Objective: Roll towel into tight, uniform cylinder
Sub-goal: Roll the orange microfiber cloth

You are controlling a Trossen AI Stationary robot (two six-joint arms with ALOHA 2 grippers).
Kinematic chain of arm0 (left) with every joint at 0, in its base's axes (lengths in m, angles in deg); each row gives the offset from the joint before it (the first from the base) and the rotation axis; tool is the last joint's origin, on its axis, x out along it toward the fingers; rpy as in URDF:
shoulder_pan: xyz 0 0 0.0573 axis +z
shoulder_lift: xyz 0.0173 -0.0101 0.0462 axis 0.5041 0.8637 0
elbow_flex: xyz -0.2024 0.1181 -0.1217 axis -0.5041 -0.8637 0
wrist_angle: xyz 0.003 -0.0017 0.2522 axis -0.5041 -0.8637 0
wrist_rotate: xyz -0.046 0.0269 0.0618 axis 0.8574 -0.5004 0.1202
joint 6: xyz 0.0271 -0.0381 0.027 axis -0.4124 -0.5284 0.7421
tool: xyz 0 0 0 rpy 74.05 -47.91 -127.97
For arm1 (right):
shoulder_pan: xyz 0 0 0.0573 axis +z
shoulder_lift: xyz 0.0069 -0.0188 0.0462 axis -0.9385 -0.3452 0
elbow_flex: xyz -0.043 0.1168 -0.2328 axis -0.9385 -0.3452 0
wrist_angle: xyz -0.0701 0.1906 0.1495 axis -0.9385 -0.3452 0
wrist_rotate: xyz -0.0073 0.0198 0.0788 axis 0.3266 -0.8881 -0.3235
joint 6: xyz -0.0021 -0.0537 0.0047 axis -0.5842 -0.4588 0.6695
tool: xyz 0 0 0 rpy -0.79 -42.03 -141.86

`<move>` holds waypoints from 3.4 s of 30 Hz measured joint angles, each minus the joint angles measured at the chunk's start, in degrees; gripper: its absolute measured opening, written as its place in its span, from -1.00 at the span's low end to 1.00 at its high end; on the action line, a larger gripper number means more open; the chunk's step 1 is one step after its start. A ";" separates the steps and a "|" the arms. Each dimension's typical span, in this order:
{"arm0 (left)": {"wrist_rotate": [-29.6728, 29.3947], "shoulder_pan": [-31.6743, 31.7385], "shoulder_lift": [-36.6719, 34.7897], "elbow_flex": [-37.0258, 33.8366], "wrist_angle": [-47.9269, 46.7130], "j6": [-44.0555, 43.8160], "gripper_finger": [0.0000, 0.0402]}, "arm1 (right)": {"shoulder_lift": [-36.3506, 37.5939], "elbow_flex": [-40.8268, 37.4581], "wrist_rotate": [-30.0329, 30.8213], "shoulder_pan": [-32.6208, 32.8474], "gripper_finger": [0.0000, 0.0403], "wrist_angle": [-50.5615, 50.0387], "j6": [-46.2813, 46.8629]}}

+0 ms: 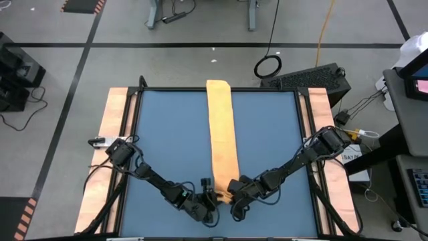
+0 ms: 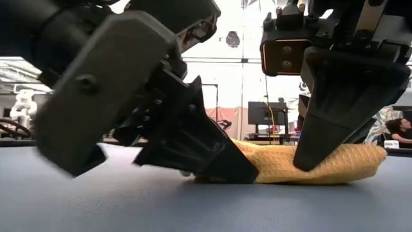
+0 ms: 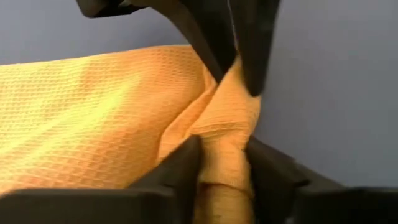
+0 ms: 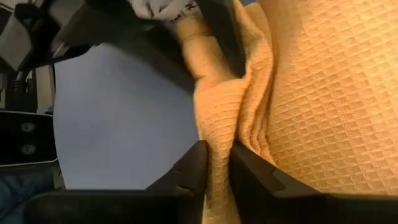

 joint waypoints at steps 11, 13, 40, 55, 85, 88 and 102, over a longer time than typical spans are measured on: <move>6.29 0.46 -2.09 -0.13 -0.32 -9.16 -0.85 | 7.46 0.04 7.90 5.47 -0.37 -4.79 -14.48; 8.82 0.46 -2.70 -0.19 -0.43 -11.64 -0.83 | 8.26 0.04 12.84 8.48 -0.32 -6.95 -15.47; 36.20 7.59 -4.15 -0.24 3.17 -23.69 -0.81 | -2.02 0.07 26.45 14.40 -0.01 -0.22 -22.50; 23.68 5.10 -4.17 -0.24 3.31 -19.06 -0.45 | -2.29 0.11 19.74 12.30 -0.95 -0.76 -6.78; 1.46 -5.50 -2.80 -0.24 8.40 13.53 0.07 | -2.27 0.07 18.14 12.37 -0.95 -0.35 3.56; -0.73 -4.66 -2.46 -0.19 7.33 12.61 0.14 | -2.29 0.07 18.14 12.37 -0.95 -0.33 3.60; 8.23 -2.38 -2.73 -0.08 2.60 0.98 -0.46 | -2.05 0.00 18.53 12.70 -0.87 -0.09 5.01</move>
